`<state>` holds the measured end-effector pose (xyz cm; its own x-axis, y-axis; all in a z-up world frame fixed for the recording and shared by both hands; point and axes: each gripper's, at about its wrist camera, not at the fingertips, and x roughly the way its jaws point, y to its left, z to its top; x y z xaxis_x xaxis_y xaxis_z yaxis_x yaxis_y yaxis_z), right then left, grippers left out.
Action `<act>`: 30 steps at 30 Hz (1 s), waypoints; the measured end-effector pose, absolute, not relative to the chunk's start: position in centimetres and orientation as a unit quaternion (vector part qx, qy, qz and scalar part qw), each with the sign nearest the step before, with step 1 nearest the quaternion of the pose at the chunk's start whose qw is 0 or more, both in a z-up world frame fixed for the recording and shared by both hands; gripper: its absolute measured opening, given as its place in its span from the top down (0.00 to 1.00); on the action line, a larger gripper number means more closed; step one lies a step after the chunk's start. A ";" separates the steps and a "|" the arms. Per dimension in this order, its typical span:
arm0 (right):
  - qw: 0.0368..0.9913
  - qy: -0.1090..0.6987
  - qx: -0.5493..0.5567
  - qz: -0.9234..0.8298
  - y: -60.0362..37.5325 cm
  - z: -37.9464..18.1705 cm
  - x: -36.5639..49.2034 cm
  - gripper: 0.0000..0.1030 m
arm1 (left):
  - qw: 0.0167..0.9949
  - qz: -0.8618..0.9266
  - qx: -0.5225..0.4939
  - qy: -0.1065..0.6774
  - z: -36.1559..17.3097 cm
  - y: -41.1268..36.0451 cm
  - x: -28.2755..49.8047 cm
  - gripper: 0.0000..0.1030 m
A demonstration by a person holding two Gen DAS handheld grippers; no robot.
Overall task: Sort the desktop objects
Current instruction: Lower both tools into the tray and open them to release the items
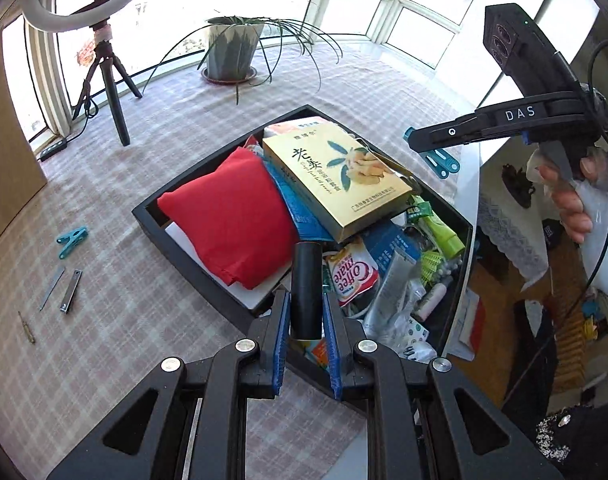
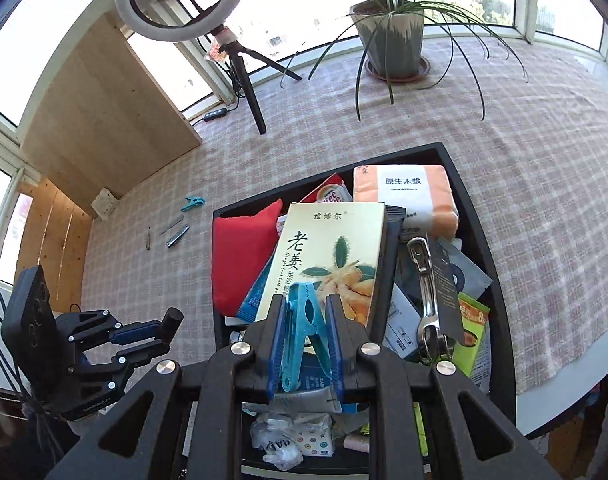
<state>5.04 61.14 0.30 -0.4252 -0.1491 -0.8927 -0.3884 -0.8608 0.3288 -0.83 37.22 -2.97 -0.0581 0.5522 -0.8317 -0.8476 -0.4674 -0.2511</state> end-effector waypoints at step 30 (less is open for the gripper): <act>0.143 0.312 -0.559 0.755 68.1 -7.7 15.7 0.79 | 0.556 0.625 -0.485 0.253 -7.4 51.2 11.2 0.80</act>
<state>15.67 68.14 -7.66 -0.3346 -0.1322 -0.9331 -0.5643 -0.7649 0.3107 11.21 51.22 -7.37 0.0902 0.4504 -0.8883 -0.9410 -0.2535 -0.2241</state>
